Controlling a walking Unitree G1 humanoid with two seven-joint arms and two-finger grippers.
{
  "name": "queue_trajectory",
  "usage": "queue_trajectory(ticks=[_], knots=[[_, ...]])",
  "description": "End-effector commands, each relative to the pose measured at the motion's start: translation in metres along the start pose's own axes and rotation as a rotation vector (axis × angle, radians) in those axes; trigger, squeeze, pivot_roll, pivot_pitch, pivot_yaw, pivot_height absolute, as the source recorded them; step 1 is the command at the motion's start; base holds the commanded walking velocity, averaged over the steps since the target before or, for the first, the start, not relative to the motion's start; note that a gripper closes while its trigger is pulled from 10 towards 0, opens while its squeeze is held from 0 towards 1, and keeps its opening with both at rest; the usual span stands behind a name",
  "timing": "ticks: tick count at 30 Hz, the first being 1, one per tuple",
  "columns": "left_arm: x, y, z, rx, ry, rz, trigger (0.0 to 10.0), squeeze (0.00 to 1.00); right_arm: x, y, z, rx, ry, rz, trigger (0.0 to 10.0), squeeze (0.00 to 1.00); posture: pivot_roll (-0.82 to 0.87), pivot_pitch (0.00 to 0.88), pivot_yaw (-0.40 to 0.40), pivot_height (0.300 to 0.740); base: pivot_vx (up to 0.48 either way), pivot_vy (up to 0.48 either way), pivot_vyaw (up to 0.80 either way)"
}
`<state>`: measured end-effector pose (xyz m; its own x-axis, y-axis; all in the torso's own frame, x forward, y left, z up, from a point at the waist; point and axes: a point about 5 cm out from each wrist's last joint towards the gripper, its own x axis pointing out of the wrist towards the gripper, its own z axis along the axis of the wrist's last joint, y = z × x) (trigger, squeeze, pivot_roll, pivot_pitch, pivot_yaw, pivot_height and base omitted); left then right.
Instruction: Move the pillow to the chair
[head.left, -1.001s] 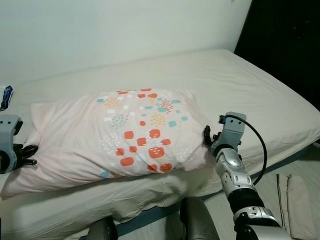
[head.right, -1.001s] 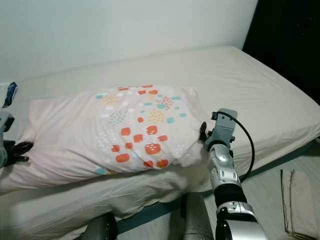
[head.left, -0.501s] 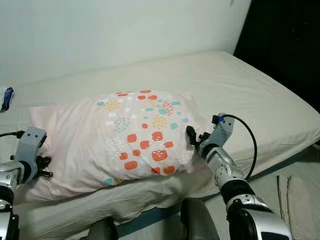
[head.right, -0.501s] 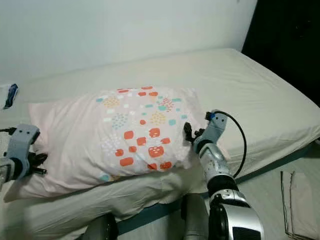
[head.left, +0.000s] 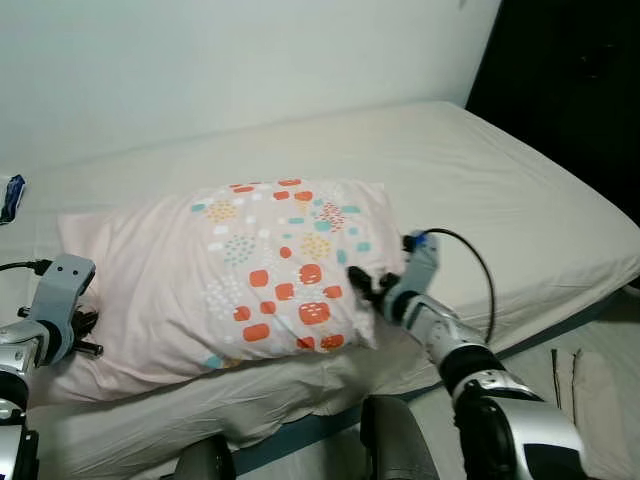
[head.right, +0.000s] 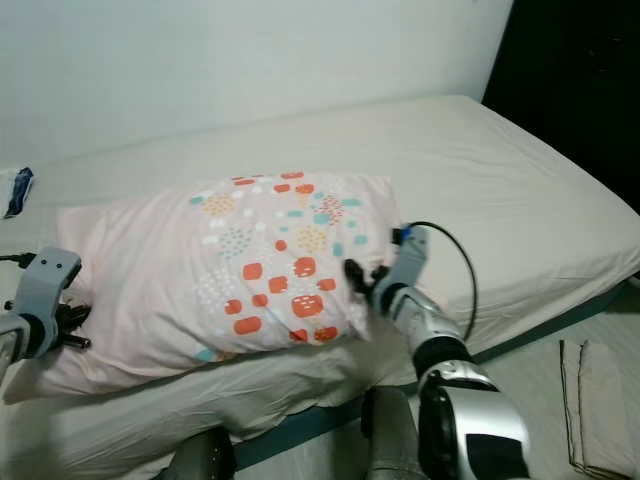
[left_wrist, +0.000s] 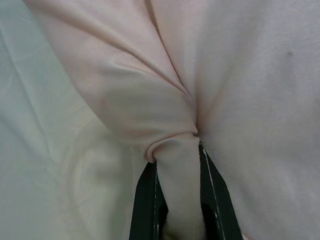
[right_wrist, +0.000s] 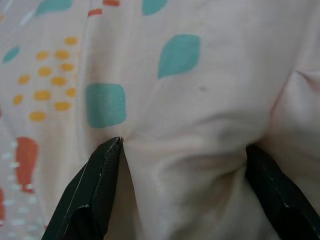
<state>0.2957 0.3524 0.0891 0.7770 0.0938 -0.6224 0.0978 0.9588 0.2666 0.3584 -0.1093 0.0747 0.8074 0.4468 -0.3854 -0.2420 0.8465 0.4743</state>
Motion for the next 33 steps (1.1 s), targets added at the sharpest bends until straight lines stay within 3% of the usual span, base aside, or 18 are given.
queue_trajectory(ticks=[1, 2, 4, 5, 8, 9, 10, 11, 14, 18, 23, 26, 33], knots=[[0.004, -0.011, -0.004, 0.018, 0.021, -0.034, 0.0, 0.00, 0.006, 0.015, -0.023, -0.011, 0.120, 0.065, 10.0, 0.00, -0.01, 0.094, -0.031, 0.567, 0.000, 0.000, 0.00], [0.006, -0.015, -0.002, 0.019, 0.018, -0.046, 0.0, 0.00, 0.010, 0.028, -0.024, -0.049, 0.136, 0.102, 10.0, 0.00, -0.01, 0.096, -0.029, 0.567, 0.000, 0.000, 0.00], [0.006, -0.015, -0.002, 0.019, 0.018, -0.046, 0.0, 0.00, 0.010, 0.028, -0.024, -0.049, 0.136, 0.102, 10.0, 0.00, -0.01, 0.096, -0.029, 0.567, 0.000, 0.000, 0.00], [0.009, -0.023, -0.002, 0.021, 0.016, -0.072, 0.0, 0.00, 0.014, 0.040, -0.025, -0.105, 0.142, 0.125, 10.0, 0.00, -0.01, 0.096, -0.026, 0.567, 0.000, 0.000, 0.00], [0.010, -0.026, -0.003, 0.022, 0.016, -0.081, 0.0, 0.00, 0.015, 0.042, -0.025, -0.134, 0.140, 0.123, 10.0, 0.00, -0.01, 0.096, -0.026, 0.567, 0.000, 0.000, 0.00], [0.014, -0.039, -0.003, 0.020, 0.010, -0.129, 0.0, 0.00, 0.016, 0.037, -0.020, -0.243, 0.089, 0.039, 10.0, 0.00, -0.01, 0.092, -0.026, 0.567, 0.000, 0.000, 0.00], [0.015, -0.044, -0.003, 0.019, 0.008, -0.144, 0.0, 0.00, 0.016, 0.036, -0.018, -0.265, 0.069, 0.011, 10.0, 0.00, -0.01, 0.092, -0.026, 0.567, 0.000, 0.000, 0.00], [0.017, -0.049, -0.004, 0.015, 0.003, -0.161, 0.0, 0.00, 0.016, 0.033, -0.014, -0.266, 0.041, -0.017, 0.0, 0.00, -0.01, 0.091, -0.026, 0.567, 0.000, 0.000, 0.00], [0.018, -0.054, -0.004, 0.009, -0.002, -0.174, 0.0, 0.00, 0.015, 0.031, -0.011, -0.260, 0.019, -0.033, 0.0, 0.00, -0.01, 0.091, -0.026, 0.567, 0.000, 0.000, 0.00], [0.024, -0.082, -0.005, -0.023, -0.026, -0.235, 0.0, 0.00, 0.011, 0.022, 0.000, -0.316, -0.063, -0.102, 0.0, 0.00, -0.01, 0.063, -0.030, 0.567, 0.000, 0.000, 0.00], [0.027, -0.101, -0.005, -0.060, -0.049, -0.261, 0.0, 0.00, 0.007, 0.013, 0.001, -0.335, -0.093, -0.143, 0.0, 0.00, -0.01, 0.044, -0.032, 0.567, 0.000, 0.000, 0.00], [0.028, -0.119, -0.005, -0.086, -0.067, -0.280, 0.0, 0.00, 0.002, 0.004, 0.000, -0.360, -0.119, -0.180, 0.0, 0.00, -0.01, 0.021, -0.034, 0.567, 0.000, 0.000, 0.00], [0.028, -0.136, -0.004, -0.119, -0.096, -0.276, 0.0, 0.00, -0.002, -0.003, 0.003, -0.360, -0.167, -0.217, 0.0, 0.00, -0.01, 0.000, -0.042, 0.567, 0.000, 0.000, 0.00]])
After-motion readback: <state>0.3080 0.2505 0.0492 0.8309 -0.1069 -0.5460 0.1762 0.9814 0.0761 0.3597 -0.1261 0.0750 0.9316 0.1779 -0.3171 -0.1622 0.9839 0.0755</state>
